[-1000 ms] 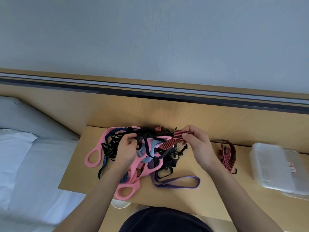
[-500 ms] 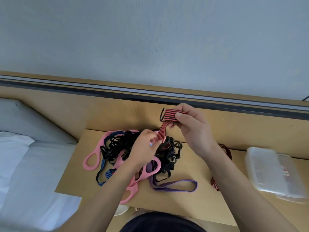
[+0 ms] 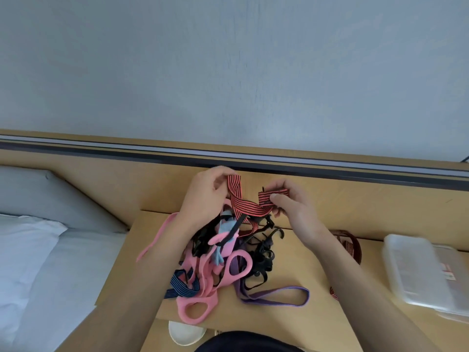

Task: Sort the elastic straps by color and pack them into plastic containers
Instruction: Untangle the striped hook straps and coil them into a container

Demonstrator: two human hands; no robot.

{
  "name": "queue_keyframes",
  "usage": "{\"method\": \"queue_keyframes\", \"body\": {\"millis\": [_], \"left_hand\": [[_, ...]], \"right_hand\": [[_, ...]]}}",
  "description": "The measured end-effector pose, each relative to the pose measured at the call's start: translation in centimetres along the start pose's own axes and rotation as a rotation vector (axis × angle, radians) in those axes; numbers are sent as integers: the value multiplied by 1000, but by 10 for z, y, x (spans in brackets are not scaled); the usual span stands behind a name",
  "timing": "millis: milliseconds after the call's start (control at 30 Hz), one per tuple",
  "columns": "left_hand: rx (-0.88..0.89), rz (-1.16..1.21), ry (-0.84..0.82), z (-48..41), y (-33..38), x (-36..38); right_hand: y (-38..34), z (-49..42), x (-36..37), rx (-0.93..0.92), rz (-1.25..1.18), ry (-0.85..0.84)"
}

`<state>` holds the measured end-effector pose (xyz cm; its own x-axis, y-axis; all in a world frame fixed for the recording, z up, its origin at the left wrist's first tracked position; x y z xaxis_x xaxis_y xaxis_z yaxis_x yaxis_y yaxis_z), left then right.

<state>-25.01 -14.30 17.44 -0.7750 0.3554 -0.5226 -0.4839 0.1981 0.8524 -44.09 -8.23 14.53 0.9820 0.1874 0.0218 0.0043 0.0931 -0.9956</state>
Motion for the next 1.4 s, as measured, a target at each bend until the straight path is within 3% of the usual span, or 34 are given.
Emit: {"method": "queue_keyframes", "body": {"millis": [167,300,400,567,700,867,1000,1133,1233,1400], "left_hand": [[52,55,67,-7,41,-16],[122,-20,28,-11,74,-15],[177,-10,23,-9,94,-11],[249,260,43,-5,97,-20],[78,279,29,5,42,-12],[-153,143,-180,18,-31,40],[-156,24,-156,13,-51,51],[-112,93,-181,12,-47,47],[-86,149,-144,12,-36,36],[-61,242,-20,0,-9,7]], "right_hand": [[11,-10,12,66,197,5],[0,-22,24,28,341,60],[-12,-33,36,-18,443,9],[-43,-38,30,-122,452,80],[-63,-35,22,-149,411,93],[-92,-28,24,-233,206,54],[-112,-24,19,-324,-48,29],[-111,-21,7,-294,-94,42],[-96,-19,1,-220,9,22],[-46,-20,-1,0,539,13]]}}
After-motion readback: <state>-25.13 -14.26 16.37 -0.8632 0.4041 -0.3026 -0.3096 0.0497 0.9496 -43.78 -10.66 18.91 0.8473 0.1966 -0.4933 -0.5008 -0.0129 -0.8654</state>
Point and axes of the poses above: each hand's wrist, its own z-axis away from the middle knuckle, its own x-axis out of the palm, y = z × x, the point moved 6 cm from there along -z, towards the middle knuckle, and after that the axes turned 11 degrees about -y, right-handed, at the moved point
